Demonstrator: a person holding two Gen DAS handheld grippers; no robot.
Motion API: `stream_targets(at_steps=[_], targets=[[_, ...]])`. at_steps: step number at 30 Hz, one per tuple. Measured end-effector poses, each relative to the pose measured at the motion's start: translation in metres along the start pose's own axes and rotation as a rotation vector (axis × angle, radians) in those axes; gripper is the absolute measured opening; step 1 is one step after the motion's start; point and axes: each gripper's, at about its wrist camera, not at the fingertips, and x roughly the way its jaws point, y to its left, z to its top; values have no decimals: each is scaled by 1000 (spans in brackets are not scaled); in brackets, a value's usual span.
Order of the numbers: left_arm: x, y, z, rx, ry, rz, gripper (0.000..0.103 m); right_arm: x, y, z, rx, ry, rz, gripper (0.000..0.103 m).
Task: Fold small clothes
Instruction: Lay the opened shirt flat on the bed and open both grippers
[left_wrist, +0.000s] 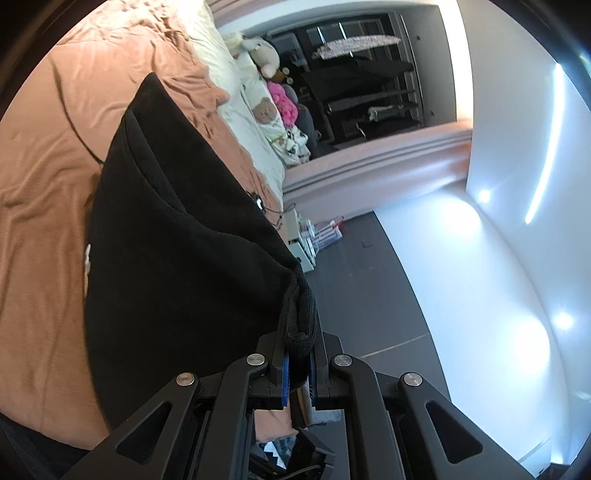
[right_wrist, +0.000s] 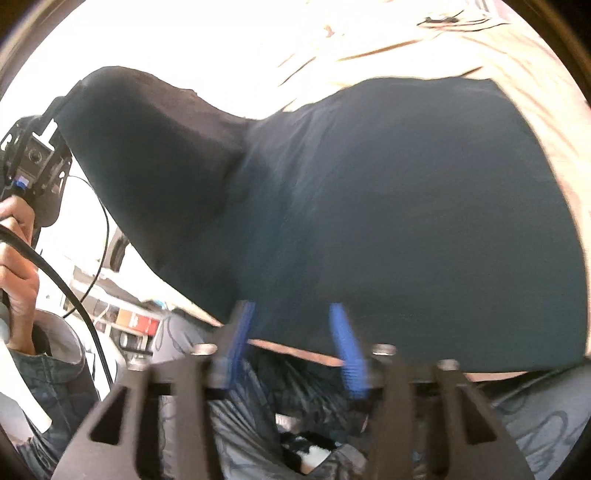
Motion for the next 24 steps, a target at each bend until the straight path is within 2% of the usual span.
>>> stream_targets(at_steps=[7,15,24], targets=[[39,-21,-12,29,60,0,7,-18,-20,-10,74,-75,-6,54],[98,-32,-35,51,154,14,7,-59,-59,-18,147,-136,-7,54],[184,-19,-75,63,320,85,7,-90,-95,-32,224,-168,-24,54]])
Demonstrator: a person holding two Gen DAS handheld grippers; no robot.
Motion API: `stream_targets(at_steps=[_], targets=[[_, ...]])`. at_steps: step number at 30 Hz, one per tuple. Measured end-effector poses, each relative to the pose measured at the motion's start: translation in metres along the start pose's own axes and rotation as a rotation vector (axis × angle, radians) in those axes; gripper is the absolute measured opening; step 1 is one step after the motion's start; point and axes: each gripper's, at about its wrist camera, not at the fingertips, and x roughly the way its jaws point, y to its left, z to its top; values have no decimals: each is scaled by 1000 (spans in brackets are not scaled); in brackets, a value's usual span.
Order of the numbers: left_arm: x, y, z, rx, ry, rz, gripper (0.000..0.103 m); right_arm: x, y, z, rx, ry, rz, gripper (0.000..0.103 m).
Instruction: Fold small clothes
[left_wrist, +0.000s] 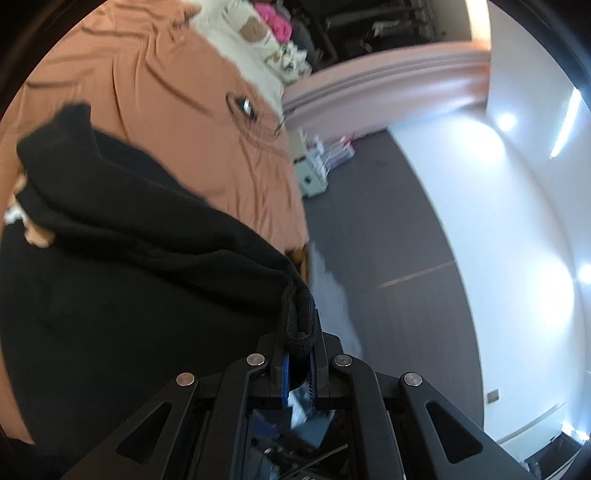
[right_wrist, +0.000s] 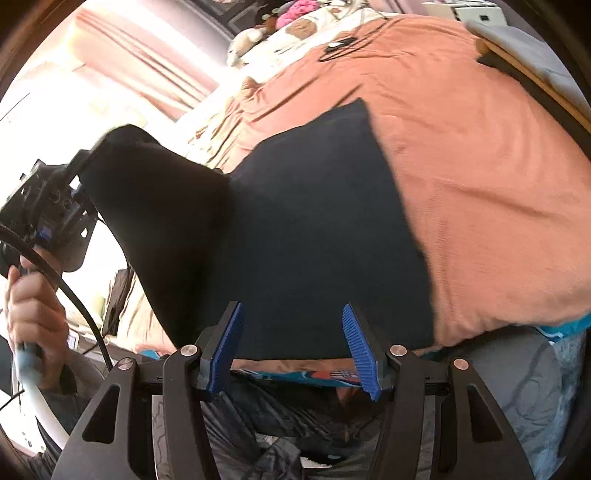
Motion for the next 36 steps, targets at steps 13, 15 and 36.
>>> stream_targets(at_steps=[13,15,36], targets=[[101,15,-49,71,268,167,10,-27,-30,-11,43,-6,-5,54],[106,21,-51,64,305,182,31,-23,-33,-10,46,3,-9,54],[-52,125,-33,-43,76,470,69,8,-24,23,5,36,16,54]])
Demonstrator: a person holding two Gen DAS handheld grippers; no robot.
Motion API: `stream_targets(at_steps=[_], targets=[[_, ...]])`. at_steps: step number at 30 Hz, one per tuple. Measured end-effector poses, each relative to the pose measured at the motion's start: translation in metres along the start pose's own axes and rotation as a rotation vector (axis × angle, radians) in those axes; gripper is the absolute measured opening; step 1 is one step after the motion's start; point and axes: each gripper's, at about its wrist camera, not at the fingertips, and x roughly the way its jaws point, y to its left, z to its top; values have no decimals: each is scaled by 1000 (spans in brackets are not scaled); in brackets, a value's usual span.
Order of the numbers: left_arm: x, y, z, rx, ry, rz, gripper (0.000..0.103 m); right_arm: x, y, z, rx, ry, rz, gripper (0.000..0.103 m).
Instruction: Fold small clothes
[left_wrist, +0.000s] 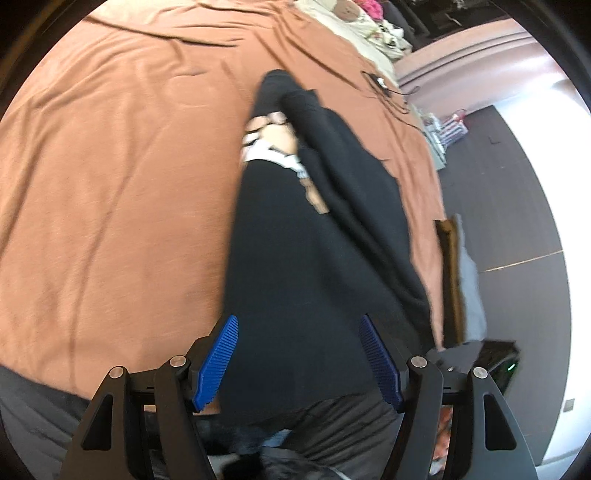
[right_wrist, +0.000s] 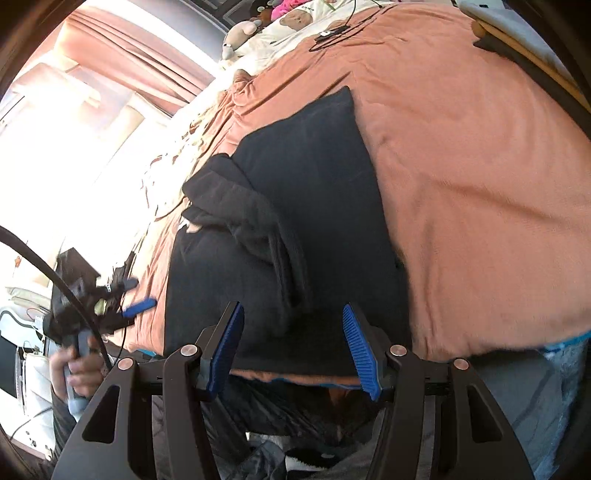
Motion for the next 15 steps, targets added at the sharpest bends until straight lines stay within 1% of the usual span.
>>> stream_targets(at_steps=[1,2,3,5,6,8,11,13,15], targets=[[1,5,-3,0,5,11,68,3,1,4,-4,4,8,54],[1,10,-6,-3,14,21,64,7,3,9,-12,16,11,54],[-2,17,-8,-8,22,25,59,12,6,14,-25,30,-8,54],[0,26,-14,-27,47,33,55,18,12,24,-57,52,-38,53],[3,30,-16,-36,56,36,51,20,15,28,-73,59,-42,48],[8,35,-20,-43,67,35,49,26,21,35,-96,76,-66,43],[12,35,-23,-48,55,30,48,35,26,43,-118,112,-113,27],[12,33,-23,-48,49,30,47,37,31,46,-145,120,-136,5],[11,33,-24,-49,54,30,45,31,38,48,-164,111,-148,3]])
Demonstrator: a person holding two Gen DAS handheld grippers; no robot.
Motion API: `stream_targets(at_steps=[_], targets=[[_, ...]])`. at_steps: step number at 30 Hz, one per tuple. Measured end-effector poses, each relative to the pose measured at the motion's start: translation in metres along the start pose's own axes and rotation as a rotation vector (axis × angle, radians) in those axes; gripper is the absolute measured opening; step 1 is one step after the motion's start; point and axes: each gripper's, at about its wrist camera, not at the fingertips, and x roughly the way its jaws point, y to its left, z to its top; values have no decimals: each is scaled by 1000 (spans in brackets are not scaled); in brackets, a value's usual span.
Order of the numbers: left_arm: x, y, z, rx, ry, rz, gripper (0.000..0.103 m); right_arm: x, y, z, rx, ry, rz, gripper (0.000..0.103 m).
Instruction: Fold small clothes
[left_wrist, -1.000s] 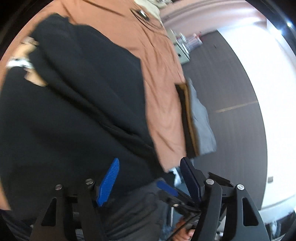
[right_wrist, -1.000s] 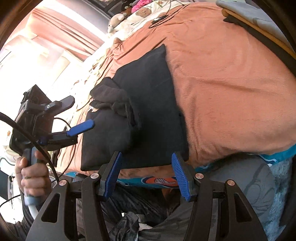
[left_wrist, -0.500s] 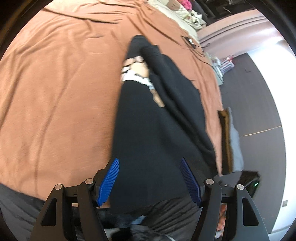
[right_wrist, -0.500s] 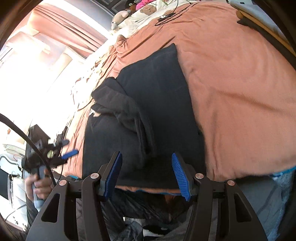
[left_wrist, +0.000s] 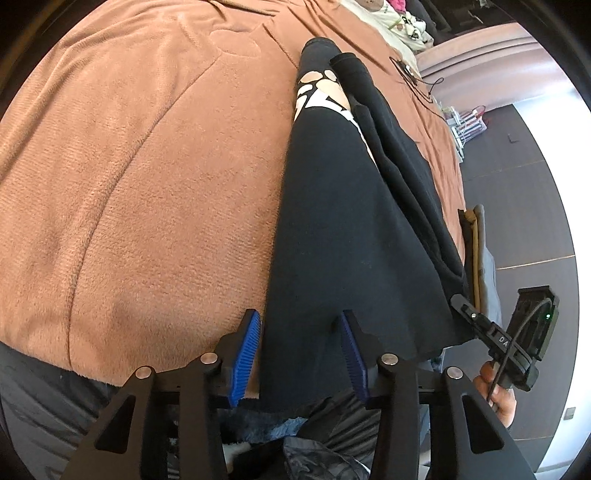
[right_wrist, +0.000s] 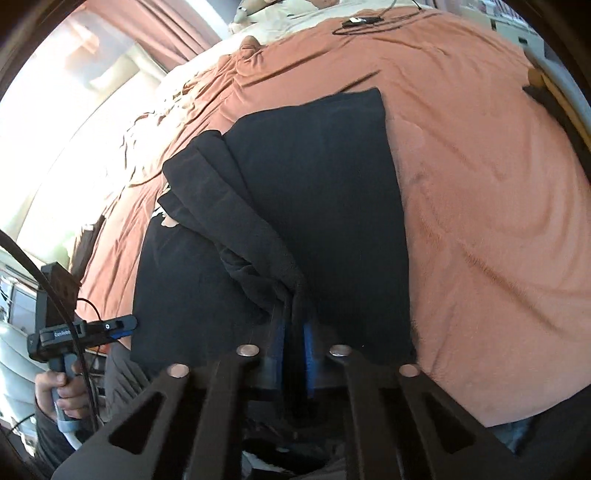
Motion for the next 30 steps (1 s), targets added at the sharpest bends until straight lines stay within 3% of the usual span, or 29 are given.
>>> stream_targets(at_steps=[6,13,21,30], targets=[[-6,-4,1,7,2,6,45,-32,2,-9,-3,-88,21,3],[-6,-13,5,16,-4,17,45,-42,-26,-39,74,-126,34,2],[-19,-34,29,25,-44,-15,45,-26,-52,-64,150,-113,55,3],[-1,-78,70,43,-62,-28,46,-21,-64,-69,182,-78,115,5]])
